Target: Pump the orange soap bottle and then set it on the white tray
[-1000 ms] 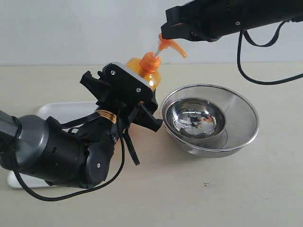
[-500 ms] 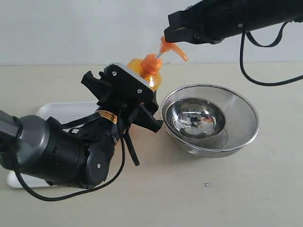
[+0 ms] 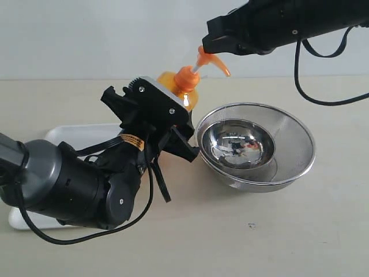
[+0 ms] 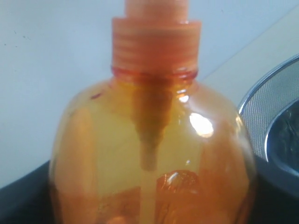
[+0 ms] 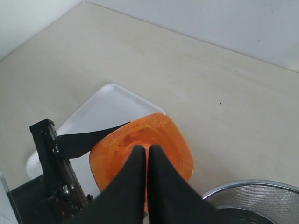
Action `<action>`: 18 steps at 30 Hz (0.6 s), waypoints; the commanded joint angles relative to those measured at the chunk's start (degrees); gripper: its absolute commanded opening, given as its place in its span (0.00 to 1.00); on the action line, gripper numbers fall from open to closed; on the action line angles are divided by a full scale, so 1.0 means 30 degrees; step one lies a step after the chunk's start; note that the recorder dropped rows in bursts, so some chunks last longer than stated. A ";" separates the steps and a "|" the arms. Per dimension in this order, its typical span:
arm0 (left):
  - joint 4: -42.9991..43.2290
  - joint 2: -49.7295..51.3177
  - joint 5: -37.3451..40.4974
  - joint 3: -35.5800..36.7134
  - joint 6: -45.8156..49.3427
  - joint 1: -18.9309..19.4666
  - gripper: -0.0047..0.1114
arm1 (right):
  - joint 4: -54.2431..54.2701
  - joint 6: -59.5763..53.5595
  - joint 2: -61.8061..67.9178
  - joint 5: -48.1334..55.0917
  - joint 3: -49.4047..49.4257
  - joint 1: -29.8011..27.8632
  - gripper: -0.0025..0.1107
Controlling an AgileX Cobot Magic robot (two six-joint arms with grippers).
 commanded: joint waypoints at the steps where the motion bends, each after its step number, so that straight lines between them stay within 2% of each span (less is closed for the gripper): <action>1: 0.1767 -0.0269 -0.1261 -0.0535 -0.0651 -0.0204 0.08 | -0.1282 0.0102 0.0622 0.1345 0.0300 0.0139 0.02; 18: 0.1767 -0.0269 -0.1056 -0.0698 -0.0651 -0.0204 0.08 | -0.1268 0.0224 0.0617 0.1326 0.0300 0.0139 0.02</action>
